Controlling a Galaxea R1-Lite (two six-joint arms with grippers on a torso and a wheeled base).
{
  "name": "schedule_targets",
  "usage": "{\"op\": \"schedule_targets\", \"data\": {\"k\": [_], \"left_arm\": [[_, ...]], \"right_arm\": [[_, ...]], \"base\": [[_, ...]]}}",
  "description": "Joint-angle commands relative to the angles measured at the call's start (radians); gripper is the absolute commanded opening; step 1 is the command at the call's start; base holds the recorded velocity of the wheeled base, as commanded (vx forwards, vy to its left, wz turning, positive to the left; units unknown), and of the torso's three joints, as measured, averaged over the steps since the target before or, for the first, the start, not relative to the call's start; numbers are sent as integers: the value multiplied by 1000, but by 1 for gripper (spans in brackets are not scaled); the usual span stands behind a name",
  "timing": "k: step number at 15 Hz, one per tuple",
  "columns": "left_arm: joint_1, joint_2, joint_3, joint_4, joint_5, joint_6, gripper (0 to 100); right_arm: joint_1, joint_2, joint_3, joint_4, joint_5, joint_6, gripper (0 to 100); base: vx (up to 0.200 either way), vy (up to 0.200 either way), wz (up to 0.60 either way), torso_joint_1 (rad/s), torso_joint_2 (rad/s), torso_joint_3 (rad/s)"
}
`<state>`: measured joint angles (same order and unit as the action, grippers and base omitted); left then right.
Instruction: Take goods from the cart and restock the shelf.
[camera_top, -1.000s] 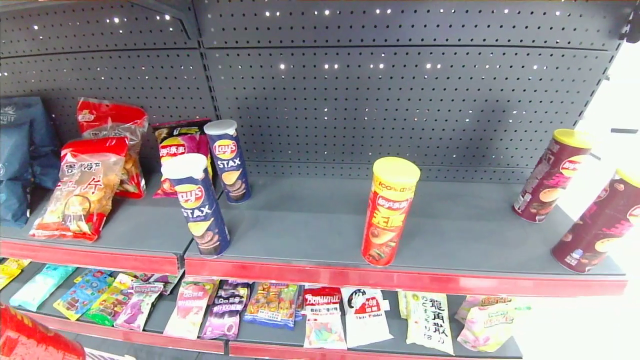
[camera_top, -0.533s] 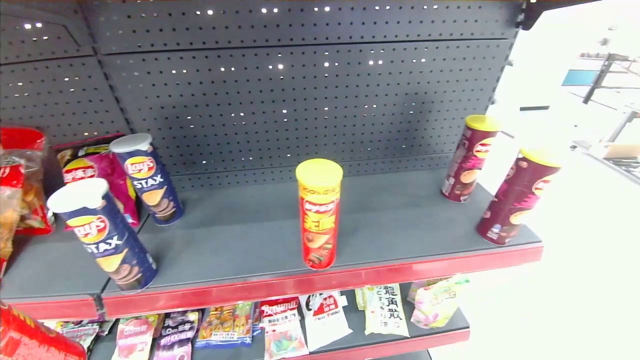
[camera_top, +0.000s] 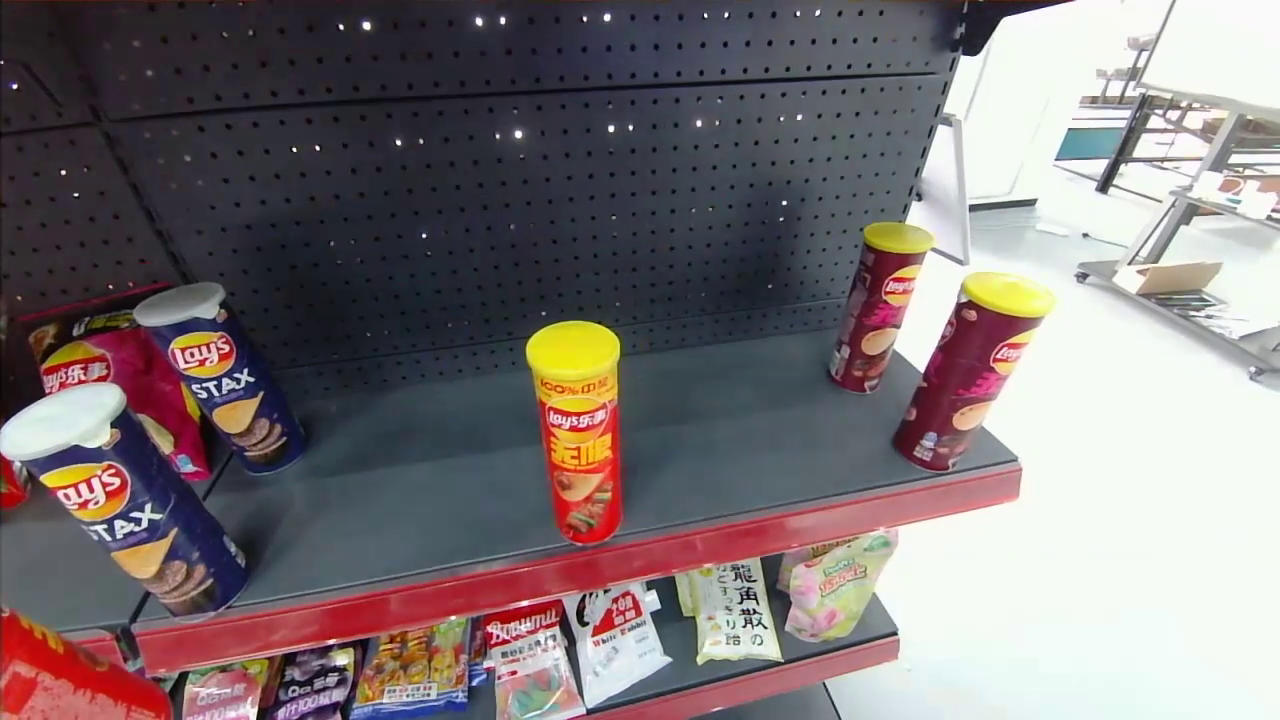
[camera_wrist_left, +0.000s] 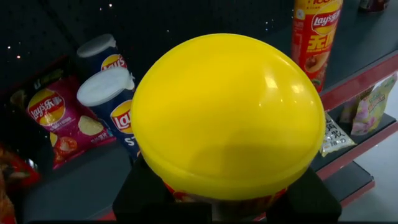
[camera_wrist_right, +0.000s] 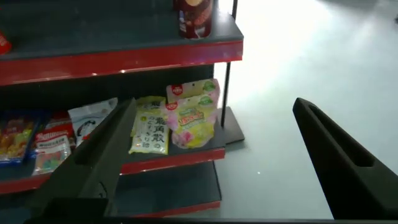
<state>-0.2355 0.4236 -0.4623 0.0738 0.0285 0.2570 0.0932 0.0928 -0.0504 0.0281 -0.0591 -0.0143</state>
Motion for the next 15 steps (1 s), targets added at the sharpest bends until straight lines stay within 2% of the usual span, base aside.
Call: {"op": "schedule_targets", "data": {"k": [1,3,6,9,12,14,15], "left_arm": [[-1,-8,2,0,1,1,0],[-1,-2,-1,0,-1,-1,0],[1,-9,-2,0,1,-2,0],[-1,-9,-6,-2,1,-2,0],[-1,-16,-9,-2,1,-2,0],[1,-19,-15,-2,2,-2,0],[-1,-19,-18,-2,2,-2,0]], "right_arm": [[0,2,26,-31,53,10,100],[0,2,24,-28,45,8,100],[0,2,29,-40,-48,56,100],[-1,48,21,-36,-45,2,100],[-86,88,12,-30,-117,4,100],[-107,38,24,-25,-111,-1,100],[-90,15,26,-27,-84,0,100]], "base": [[0,0,0,0,0,0],[0,0,0,0,0,0],[0,0,0,0,0,0],[0,0,0,0,0,0],[0,0,0,0,0,0],[0,0,0,0,0,0],[0,0,0,0,0,0]]}}
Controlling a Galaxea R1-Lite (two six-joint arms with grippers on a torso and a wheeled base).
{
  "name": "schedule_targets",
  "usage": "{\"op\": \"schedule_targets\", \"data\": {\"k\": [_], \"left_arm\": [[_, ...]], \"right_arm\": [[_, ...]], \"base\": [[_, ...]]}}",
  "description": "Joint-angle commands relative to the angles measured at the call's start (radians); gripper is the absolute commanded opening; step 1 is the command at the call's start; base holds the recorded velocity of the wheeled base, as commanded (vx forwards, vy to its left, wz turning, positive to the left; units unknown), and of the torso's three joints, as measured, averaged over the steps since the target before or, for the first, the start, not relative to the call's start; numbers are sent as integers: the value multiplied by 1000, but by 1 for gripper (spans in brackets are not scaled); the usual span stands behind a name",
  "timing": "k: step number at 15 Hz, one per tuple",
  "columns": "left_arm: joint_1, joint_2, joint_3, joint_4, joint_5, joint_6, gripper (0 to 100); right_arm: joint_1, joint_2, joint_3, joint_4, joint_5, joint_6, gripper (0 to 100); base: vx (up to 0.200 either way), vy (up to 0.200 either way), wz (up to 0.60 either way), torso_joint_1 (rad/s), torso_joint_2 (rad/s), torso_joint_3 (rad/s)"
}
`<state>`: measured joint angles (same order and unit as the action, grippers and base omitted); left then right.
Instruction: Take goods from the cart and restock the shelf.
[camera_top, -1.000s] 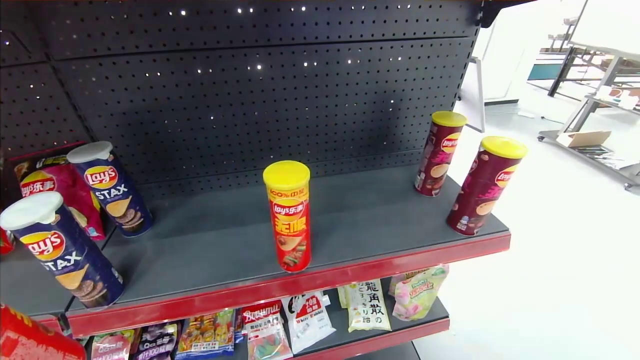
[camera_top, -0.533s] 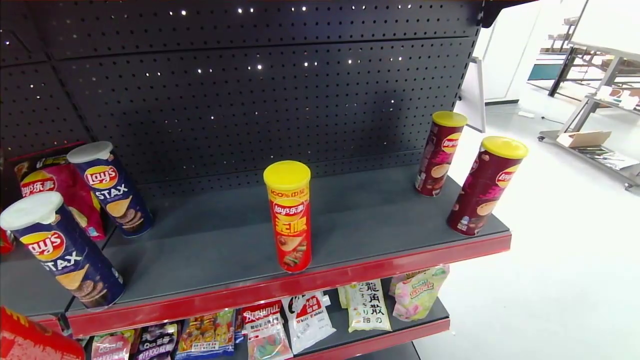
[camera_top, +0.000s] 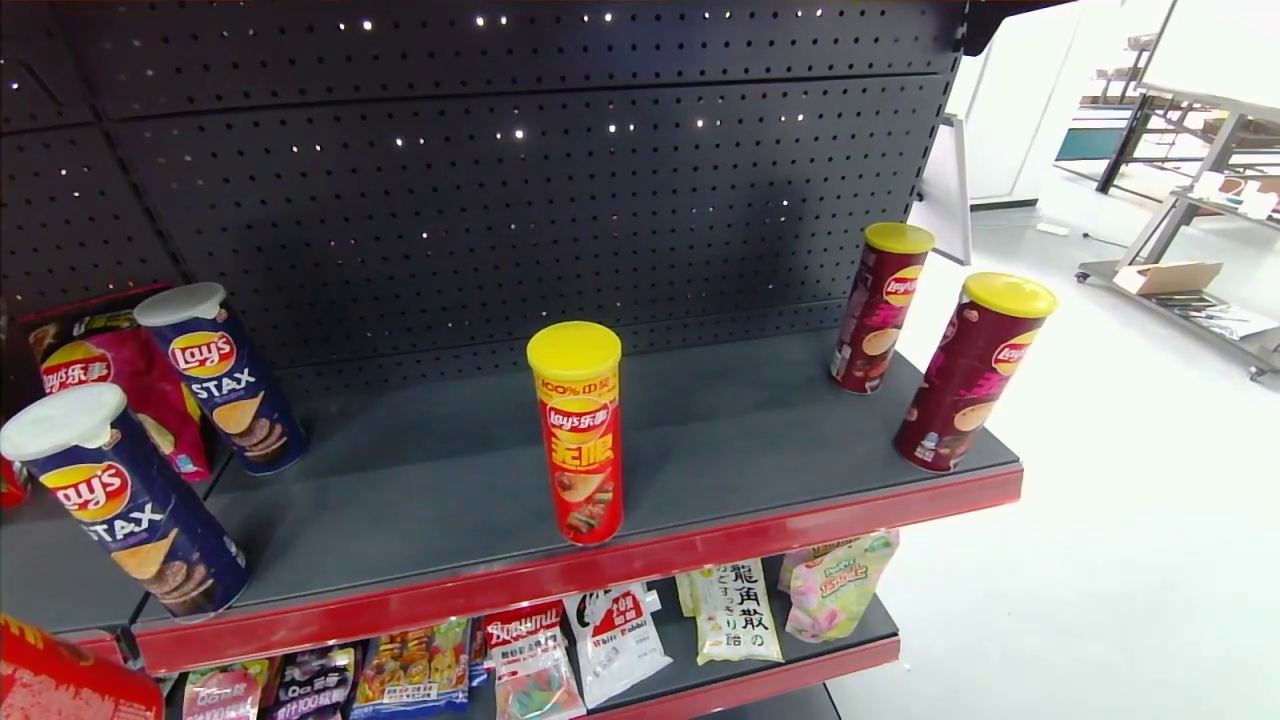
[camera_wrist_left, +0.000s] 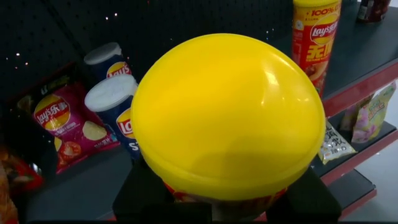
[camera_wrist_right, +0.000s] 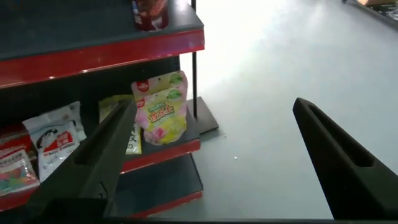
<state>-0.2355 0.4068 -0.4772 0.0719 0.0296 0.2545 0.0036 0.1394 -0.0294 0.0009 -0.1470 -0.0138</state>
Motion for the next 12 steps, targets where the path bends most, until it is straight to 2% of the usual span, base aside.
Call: {"op": "schedule_targets", "data": {"k": [1,2,3,4,6,9,12], "left_arm": [[1,-2,-3,0,1,0,0],[1,-3,-1,0,1,0,0],[-1,-3,-3,0,0,0,0],[1,-2,-8,0,1,0,0],[1,-13,0,0,1,-3,0],[1,7,2,2,1,-7,0],[-1,90,-15,-1,-7,-43,0]], "right_arm": [[32,-86,14,-15,124,0,100],[-1,-132,29,-13,254,-37,100],[-1,-139,28,-1,267,-63,100],[-1,-136,28,1,261,-44,100],[-2,-139,29,1,155,14,100],[-2,-139,29,2,155,11,100],[-2,-139,29,2,153,12,100]], "base": [[0,0,0,0,0,0],[0,0,0,0,0,0],[0,0,0,0,0,0],[0,0,0,0,0,0],[0,0,0,0,0,0],[0,0,0,0,0,0],[0,0,0,0,0,0]]}}
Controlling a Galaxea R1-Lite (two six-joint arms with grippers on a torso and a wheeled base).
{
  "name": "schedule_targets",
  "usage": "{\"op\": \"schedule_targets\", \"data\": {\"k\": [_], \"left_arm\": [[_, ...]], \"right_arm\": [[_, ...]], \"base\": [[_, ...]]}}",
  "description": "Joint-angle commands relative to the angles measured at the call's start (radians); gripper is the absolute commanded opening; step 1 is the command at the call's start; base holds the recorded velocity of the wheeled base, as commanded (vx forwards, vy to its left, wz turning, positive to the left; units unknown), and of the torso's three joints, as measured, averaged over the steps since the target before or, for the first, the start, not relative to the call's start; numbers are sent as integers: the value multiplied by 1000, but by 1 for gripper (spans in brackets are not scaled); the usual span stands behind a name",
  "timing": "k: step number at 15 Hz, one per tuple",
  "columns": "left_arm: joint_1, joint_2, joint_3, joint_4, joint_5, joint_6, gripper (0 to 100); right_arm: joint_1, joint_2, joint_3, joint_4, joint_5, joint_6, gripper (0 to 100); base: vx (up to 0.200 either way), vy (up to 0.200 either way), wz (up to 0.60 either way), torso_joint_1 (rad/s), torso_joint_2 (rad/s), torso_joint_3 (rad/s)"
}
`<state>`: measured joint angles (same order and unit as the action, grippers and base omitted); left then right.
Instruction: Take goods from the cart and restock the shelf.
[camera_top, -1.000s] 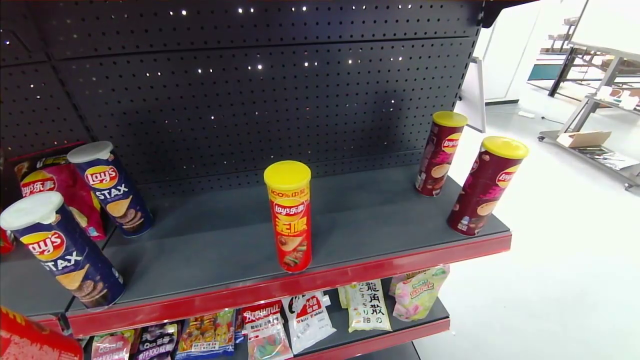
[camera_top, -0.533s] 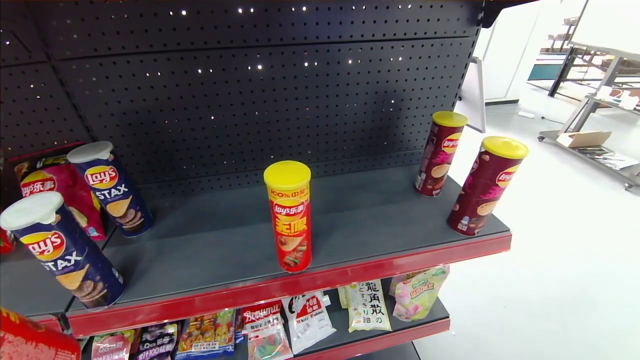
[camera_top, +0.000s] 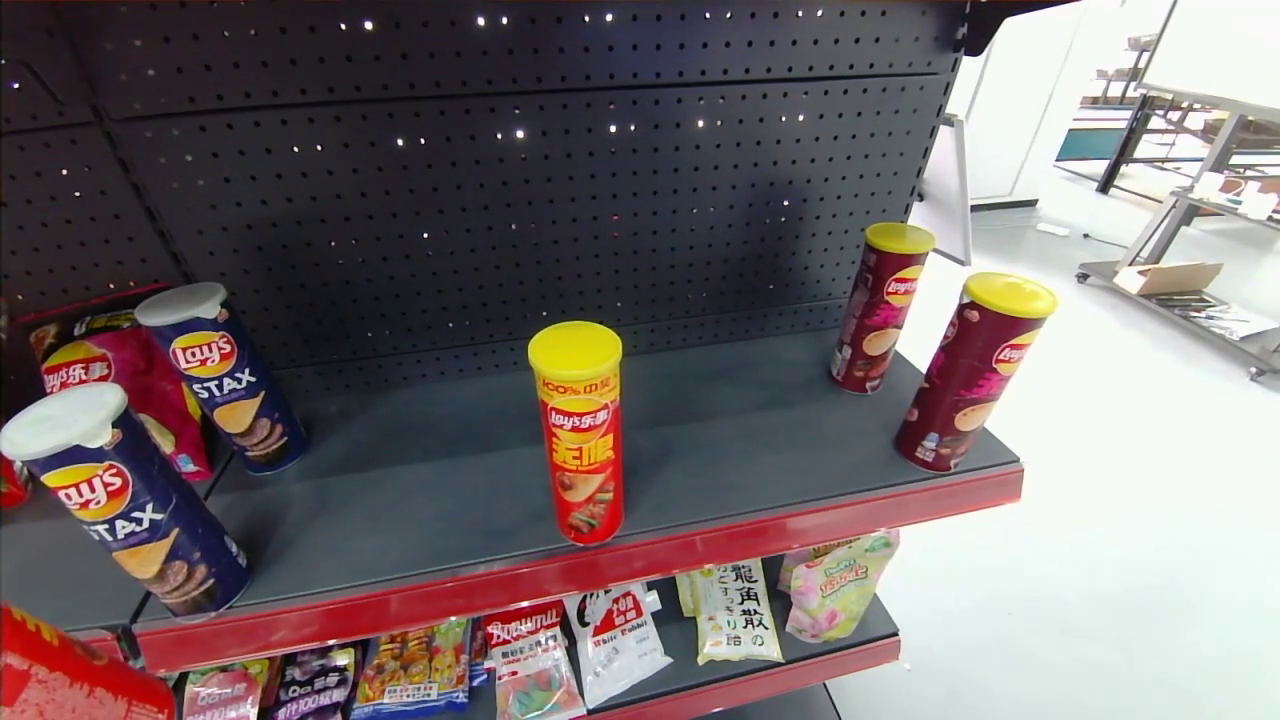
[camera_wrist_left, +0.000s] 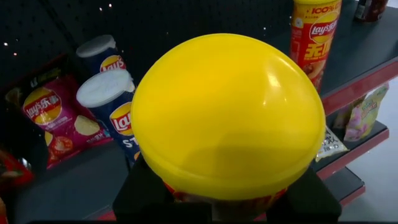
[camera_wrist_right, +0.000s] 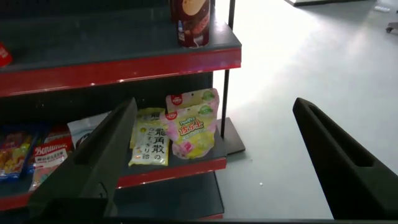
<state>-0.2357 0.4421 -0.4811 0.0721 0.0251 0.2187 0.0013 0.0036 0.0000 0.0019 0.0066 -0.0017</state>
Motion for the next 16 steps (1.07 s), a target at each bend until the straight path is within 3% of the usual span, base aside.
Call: {"op": "schedule_targets", "data": {"k": [1,4,7,9,11,13,16], "left_arm": [[-2,99,-34,-2,-27,-29,0],[-2,268,-102,-57,-143,-107,0],[0,435,-106,-198,-137,-150,0],[0,517,-119,-256,-137,-153,0],[-4,629,-120,-364,-94,-154,0],[-42,708,-131,-420,-83,-154,0],[-42,874,-179,-569,-44,-157,0]], "right_arm": [[0,-4,0,0,1,0,100],[0,-4,0,0,0,0,100],[0,-4,0,0,1,0,100],[0,-4,0,0,1,0,100],[0,-4,0,0,1,0,100],[0,-4,0,1,1,0,100],[0,-4,0,1,1,0,100]], "base": [[0,0,0,0,0,0],[0,0,0,0,0,0],[0,0,0,0,0,0],[0,0,0,0,0,0],[0,0,0,0,0,0],[0,0,0,0,0,0],[0,0,0,0,0,0]]}}
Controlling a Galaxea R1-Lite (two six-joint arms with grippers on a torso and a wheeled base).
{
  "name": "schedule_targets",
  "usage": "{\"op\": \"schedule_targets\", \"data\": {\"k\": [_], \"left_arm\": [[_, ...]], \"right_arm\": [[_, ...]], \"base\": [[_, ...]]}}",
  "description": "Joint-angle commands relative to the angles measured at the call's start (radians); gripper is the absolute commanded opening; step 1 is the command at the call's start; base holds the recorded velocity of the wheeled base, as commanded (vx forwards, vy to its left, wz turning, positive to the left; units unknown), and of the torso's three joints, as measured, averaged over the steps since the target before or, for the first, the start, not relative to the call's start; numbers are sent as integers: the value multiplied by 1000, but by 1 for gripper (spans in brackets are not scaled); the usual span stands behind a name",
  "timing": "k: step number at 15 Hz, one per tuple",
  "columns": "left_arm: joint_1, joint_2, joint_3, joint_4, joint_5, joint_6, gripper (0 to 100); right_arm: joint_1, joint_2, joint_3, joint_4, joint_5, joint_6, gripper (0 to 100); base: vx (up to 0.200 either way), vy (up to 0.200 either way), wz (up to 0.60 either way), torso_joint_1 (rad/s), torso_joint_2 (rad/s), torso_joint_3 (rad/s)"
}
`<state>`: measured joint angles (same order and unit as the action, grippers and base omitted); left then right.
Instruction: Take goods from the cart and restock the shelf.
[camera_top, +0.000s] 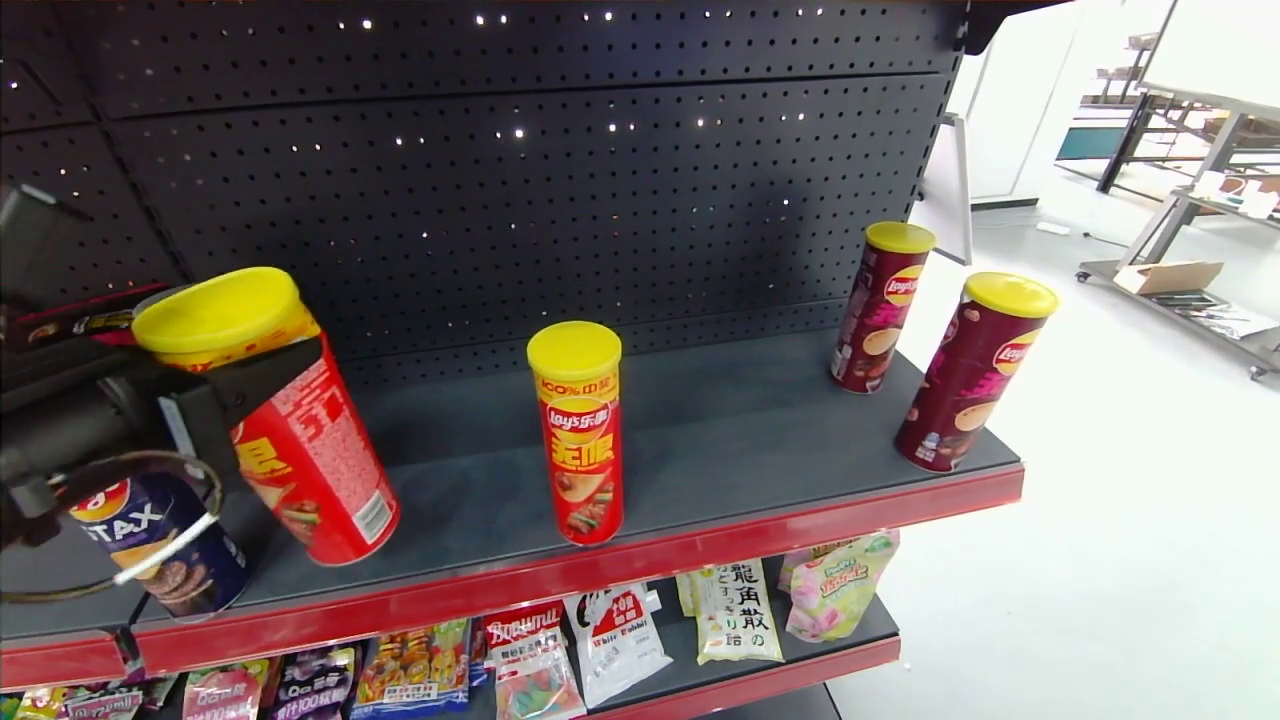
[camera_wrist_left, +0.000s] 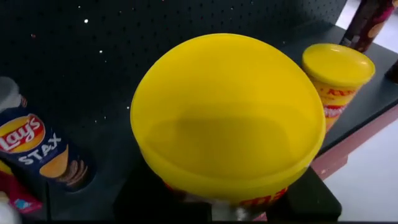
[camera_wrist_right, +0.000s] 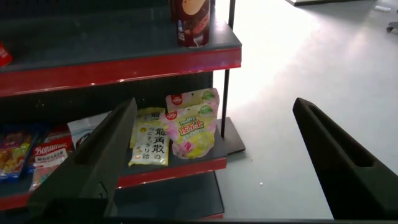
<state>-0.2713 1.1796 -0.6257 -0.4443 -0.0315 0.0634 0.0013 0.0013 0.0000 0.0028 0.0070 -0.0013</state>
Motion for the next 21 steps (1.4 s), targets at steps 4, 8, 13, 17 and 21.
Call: {"op": "schedule_targets", "data": {"k": [4,8,13,17,21], "left_arm": [[-6,253,-106,-56,10,4,0],[-57,399,-223,-63,51,24,0],[-66,640,-499,-59,108,12,0],[-83,773,-635,-62,108,-10,0],[-98,882,-750,-57,107,-40,0]], "right_arm": [[0,-1,0,-1,-1,0,100],[0,-1,0,0,1,0,100],[0,-1,0,0,1,0,100],[0,-1,0,-1,-1,0,100],[0,-1,0,-1,-1,0,100]], "base": [[0,0,0,0,0,0],[0,0,0,0,0,0],[0,0,0,0,0,0],[0,0,0,0,0,0],[0,0,0,0,0,0]]}}
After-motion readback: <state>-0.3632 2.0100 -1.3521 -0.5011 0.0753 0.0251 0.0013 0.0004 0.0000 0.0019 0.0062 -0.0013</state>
